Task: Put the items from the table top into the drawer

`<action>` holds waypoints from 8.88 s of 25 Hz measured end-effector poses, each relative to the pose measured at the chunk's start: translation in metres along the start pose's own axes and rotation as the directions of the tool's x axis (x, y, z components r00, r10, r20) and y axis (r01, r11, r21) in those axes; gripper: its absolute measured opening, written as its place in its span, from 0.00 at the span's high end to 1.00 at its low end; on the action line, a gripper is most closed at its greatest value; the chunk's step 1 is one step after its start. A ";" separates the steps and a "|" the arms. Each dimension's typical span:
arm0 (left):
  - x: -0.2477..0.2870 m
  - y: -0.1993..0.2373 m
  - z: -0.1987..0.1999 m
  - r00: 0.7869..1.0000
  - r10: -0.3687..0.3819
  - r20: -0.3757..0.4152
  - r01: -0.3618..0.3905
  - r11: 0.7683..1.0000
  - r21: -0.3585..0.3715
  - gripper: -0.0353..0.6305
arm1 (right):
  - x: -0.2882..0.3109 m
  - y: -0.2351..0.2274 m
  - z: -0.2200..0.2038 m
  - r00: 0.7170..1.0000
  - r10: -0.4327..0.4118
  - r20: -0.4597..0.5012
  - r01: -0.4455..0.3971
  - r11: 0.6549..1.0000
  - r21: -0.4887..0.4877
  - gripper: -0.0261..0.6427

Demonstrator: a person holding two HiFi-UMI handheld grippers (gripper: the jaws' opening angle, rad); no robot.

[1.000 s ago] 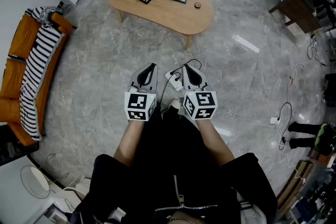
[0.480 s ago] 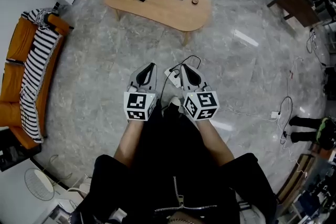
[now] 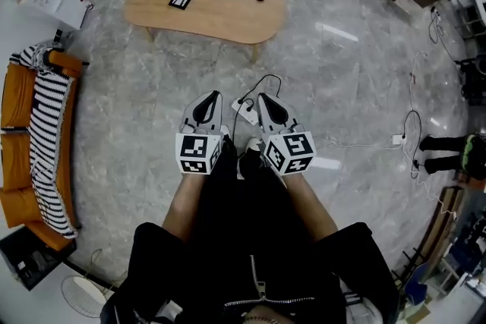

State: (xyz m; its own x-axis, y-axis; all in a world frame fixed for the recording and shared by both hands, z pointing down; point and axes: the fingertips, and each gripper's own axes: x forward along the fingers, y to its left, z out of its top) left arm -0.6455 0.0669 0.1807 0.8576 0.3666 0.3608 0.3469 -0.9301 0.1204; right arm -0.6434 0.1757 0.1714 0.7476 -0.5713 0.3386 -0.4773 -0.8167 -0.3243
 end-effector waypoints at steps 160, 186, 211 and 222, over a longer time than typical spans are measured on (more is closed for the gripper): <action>0.622 0.213 -0.163 0.465 0.756 -0.462 -0.824 0.179 -0.537 0.91 | 0.645 -0.492 -0.177 0.076 -0.045 -0.996 -0.997 -0.016 -0.075 0.82; 0.692 0.263 -0.131 0.568 0.728 -0.385 -0.780 0.326 -0.534 0.91 | 0.751 -0.462 -0.093 0.202 0.094 -0.975 -0.970 0.161 -0.185 0.89; 0.748 0.278 -0.118 0.657 0.643 -0.393 -0.735 0.430 -0.525 0.91 | 0.938 -0.547 -0.112 0.353 -0.019 -0.936 -0.732 0.617 -0.289 0.89; 0.752 0.271 -0.122 0.660 0.633 -0.405 -0.734 0.425 -0.530 0.91 | 0.917 -0.587 -0.156 0.275 -0.104 -0.956 -0.784 0.552 -0.286 0.89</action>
State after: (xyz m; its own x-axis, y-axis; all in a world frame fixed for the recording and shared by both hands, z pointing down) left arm 0.0469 0.0877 0.5972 0.6317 -0.3560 0.6886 -0.6827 -0.6763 0.2767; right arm 0.2497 0.1183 0.8103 -0.1857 -0.1495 0.9712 -0.9811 -0.0259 -0.1916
